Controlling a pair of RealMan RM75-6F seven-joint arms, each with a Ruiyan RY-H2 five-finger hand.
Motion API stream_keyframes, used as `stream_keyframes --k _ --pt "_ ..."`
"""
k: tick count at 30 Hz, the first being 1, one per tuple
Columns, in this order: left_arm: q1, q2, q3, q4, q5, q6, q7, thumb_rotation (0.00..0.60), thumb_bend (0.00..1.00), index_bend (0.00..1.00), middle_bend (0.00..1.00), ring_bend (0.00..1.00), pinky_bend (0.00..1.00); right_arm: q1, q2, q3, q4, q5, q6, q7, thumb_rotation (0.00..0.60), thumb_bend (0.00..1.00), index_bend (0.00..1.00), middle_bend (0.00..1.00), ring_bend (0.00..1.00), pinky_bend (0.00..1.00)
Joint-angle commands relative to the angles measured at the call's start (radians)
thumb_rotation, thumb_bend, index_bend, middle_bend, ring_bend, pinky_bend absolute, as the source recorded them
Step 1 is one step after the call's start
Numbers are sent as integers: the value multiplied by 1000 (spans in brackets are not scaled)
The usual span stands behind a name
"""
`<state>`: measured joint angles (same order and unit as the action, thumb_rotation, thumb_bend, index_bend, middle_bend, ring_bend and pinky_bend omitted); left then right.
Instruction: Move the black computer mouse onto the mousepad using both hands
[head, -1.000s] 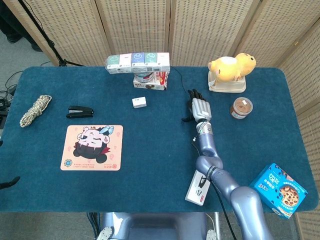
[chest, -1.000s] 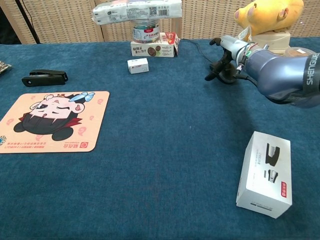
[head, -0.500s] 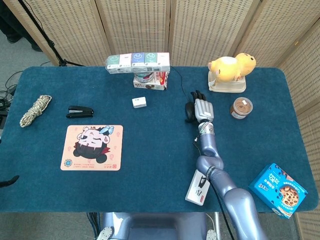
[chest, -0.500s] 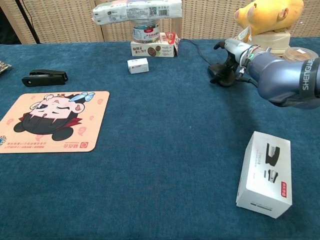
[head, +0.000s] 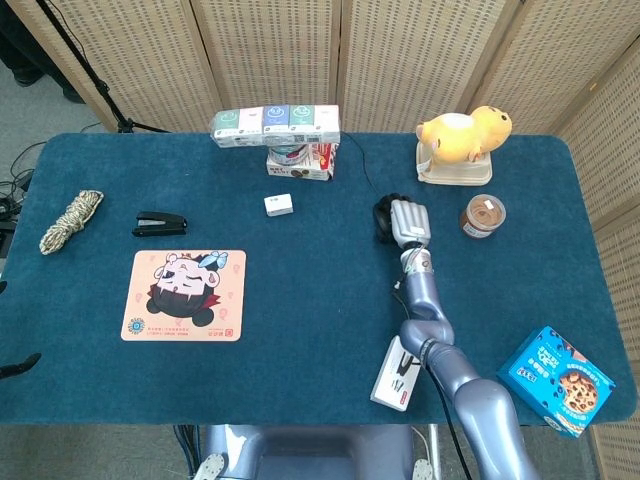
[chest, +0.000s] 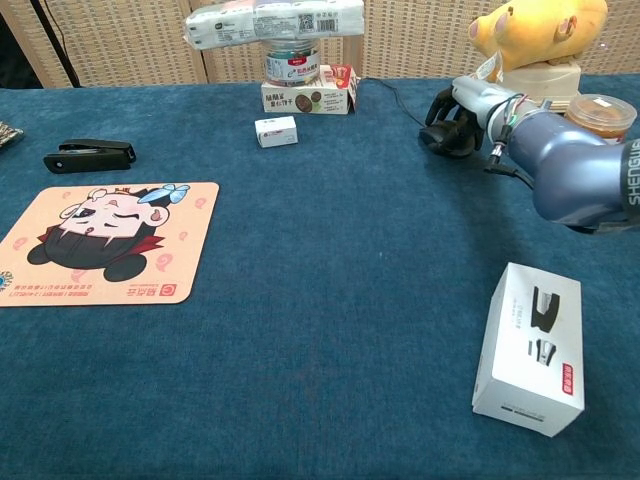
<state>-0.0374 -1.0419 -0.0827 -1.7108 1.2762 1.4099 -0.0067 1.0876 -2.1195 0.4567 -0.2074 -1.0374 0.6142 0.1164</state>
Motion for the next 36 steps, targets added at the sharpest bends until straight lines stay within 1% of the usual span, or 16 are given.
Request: stream_keyframes --k 1,5,7,8,11,14,15,18,19,22,24,30,33,36 --pt "4 1 2 0 6 7 -5 600 0 0 0 0 0 -11 8 -10 -18 -16 19 16 600 694 402 317 305 586" --pt "6 3 7 -1 17 9 -12 600 0 0 0 0 0 -38 31 -44 -70 -63 72 52 600 706 405 319 307 585" --pt "6 5 9 -1 24 10 -17 600 0 0 0 0 0 -62 55 -69 -124 -97 116 81 600 706 406 320 307 586" --pt "7 6 10 -1 28 11 -19 600 0 0 0 0 0 -75 69 -82 -154 -115 137 95 600 707 406 320 307 585" --pt "10 8 14 -2 39 17 -26 600 0 0 0 0 0 -128 130 -125 -291 -175 224 134 600 709 410 325 307 585" --pt "14 11 20 -3 54 24 -32 600 0 0 0 0 0 -189 217 -161 -487 -219 293 147 600 716 416 331 311 586" --pt "15 12 23 -4 61 26 -33 600 0 0 0 0 0 -213 256 -172 -575 -230 313 140 600 716 417 331 311 586" --pt "18 13 28 -5 74 32 -36 600 0 0 0 0 0 -260 338 -192 -765 -241 341 110 600 717 418 332 312 586" --pt "20 13 30 -6 81 36 -37 600 0 0 0 0 0 -280 372 -203 -847 -247 352 99 600 717 419 332 312 586" --pt "26 14 37 -7 97 47 -43 600 0 0 0 0 0 -321 440 -234 -1024 -266 381 72 600 717 422 335 313 586" --pt "29 14 40 -6 106 53 -46 600 0 0 0 0 0 -342 475 -257 -1118 -285 393 59 600 718 426 338 314 586" --pt "35 14 46 -7 122 65 -49 600 0 0 0 0 0 -363 509 -311 -1270 -348 403 42 600 729 432 344 319 586" --pt "37 14 48 -9 126 68 -49 600 0 0 0 0 0 -363 493 -339 -1298 -378 396 32 600 729 433 344 319 586" --pt "37 13 49 -11 126 67 -45 600 0 0 0 0 0 -356 453 -353 -1276 -394 388 14 600 731 433 344 319 586"
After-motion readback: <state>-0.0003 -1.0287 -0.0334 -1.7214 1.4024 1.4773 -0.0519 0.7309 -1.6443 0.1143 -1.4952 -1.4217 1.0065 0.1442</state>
